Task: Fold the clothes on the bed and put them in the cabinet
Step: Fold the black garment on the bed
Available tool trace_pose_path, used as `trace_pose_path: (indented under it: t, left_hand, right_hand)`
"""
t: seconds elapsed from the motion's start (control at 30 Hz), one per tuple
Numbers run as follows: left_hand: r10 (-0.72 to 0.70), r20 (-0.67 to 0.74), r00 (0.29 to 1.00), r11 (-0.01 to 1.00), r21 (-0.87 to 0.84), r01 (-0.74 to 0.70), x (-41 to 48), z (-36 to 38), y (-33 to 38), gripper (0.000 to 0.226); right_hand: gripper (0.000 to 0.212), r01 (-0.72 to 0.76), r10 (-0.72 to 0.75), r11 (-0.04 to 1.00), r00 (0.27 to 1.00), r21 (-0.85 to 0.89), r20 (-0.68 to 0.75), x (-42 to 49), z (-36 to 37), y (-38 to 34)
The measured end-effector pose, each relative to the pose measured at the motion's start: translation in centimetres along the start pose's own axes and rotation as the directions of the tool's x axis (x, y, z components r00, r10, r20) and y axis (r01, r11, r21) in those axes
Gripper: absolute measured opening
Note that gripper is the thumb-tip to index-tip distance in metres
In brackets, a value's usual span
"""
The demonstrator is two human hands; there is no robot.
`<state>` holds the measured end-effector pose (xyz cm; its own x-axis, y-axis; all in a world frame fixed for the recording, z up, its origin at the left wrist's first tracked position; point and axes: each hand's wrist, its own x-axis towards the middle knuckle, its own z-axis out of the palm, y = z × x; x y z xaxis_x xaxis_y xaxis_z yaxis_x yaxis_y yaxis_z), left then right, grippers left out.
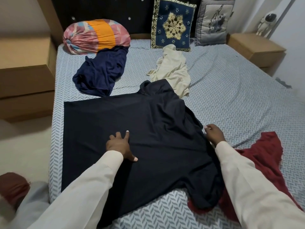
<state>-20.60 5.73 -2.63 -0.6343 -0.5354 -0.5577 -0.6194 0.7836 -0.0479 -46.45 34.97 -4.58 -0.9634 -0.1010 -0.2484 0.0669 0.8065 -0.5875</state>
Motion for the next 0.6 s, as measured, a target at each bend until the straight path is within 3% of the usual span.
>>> trace_pose_path:
  t: [0.17,0.33,0.4,0.5,0.6]
  left_hand:
    - [-0.023,0.030,0.999,1.000,0.011,0.023,0.8,-0.3,-0.1,0.141]
    - [-0.011,0.083,0.996,1.000,0.008,0.011,1.8,-1.0,0.2,0.141]
    - [0.006,0.084,0.996,1.000,-0.027,-0.004,2.4,-2.3,0.1,0.126]
    - [0.071,-0.092,0.993,0.994,-0.072,-0.078,4.0,-4.8,0.4,0.094]
    - [0.128,-0.155,0.980,0.989,-0.049,-0.137,5.8,-5.3,0.9,0.112]
  right_hand:
    - [0.026,-0.042,0.042,0.999,0.998,0.007,0.045,2.4,1.6,-2.3]
    - [0.020,-0.092,0.115,0.982,0.984,0.166,-0.136,3.7,0.4,-1.3]
    - [0.021,-0.140,0.149,0.980,0.987,0.143,-0.056,5.6,0.3,0.9]
    - [0.014,-0.149,0.133,0.978,0.985,0.149,0.111,9.6,1.0,3.1]
    - [0.027,-0.098,0.077,0.985,0.987,0.143,0.142,7.2,-0.1,-1.9]
